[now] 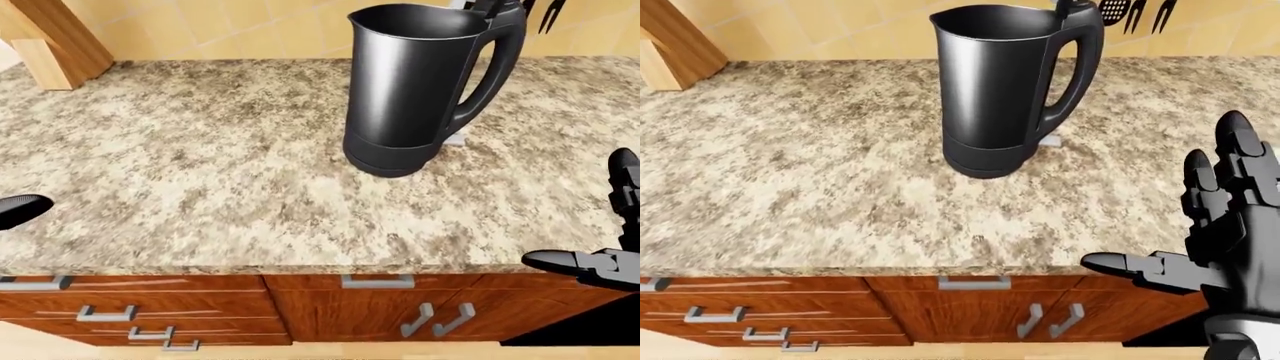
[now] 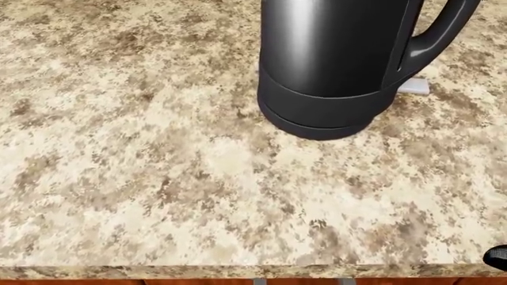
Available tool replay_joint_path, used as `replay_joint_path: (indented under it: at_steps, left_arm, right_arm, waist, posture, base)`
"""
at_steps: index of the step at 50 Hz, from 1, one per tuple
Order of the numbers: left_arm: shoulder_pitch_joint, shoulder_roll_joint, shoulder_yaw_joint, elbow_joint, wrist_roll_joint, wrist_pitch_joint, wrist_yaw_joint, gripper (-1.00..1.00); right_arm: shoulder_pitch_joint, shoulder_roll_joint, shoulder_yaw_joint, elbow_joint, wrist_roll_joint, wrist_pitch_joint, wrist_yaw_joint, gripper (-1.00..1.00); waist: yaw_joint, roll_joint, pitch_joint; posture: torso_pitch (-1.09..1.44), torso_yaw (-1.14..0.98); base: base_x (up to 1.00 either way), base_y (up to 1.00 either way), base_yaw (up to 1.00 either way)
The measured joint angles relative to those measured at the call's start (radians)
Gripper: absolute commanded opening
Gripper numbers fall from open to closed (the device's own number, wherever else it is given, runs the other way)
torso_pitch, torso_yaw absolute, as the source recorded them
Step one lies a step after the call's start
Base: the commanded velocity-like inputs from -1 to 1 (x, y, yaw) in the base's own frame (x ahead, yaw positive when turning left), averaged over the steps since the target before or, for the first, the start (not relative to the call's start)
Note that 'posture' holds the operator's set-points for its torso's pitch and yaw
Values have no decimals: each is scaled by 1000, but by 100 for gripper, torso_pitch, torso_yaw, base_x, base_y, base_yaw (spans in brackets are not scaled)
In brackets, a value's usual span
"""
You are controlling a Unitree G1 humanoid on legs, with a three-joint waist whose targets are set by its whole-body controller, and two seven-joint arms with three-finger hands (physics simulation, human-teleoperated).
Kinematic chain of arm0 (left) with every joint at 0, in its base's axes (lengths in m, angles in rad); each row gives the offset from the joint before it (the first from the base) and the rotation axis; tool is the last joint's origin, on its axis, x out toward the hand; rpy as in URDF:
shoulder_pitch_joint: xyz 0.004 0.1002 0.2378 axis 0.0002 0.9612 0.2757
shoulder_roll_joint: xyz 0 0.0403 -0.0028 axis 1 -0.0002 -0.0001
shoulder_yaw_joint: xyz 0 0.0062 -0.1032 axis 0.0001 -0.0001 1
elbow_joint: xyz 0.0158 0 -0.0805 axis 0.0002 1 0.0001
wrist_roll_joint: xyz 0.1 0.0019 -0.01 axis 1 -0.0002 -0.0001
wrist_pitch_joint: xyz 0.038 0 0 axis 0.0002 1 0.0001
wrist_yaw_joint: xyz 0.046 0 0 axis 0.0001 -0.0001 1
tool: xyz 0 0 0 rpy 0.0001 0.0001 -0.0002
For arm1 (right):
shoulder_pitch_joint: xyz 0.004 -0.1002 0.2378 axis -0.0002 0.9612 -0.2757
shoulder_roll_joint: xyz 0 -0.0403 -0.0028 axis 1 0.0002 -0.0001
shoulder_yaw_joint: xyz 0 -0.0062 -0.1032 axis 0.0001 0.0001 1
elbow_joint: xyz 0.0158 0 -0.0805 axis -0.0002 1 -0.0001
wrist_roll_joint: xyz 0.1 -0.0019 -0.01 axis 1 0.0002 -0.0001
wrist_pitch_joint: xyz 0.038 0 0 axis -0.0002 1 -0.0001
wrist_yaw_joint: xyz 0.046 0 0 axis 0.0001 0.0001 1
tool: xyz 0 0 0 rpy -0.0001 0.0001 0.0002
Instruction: Close the lid of the electric kettle.
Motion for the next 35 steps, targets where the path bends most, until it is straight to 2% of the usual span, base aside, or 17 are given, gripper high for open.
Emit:
replay_joint_path:
  at_steps: [11,35]
  left_arm:
    - [4,-3,6,-4,3,-1,2,100]
    - [10,-16,-5,-21,69,-46,-46,100]
  right_arm:
    - [3,-1,-1,-8,3,-17,-1,100]
    - [-1,8,6,-9,-17,-18,11,100]
  waist:
    - [0,-10,-7]
    - [2,-9,-6]
  posture:
    - [0,0]
    - [-1,0]
  base:
    - [0,0,0]
    - [0,0,0]
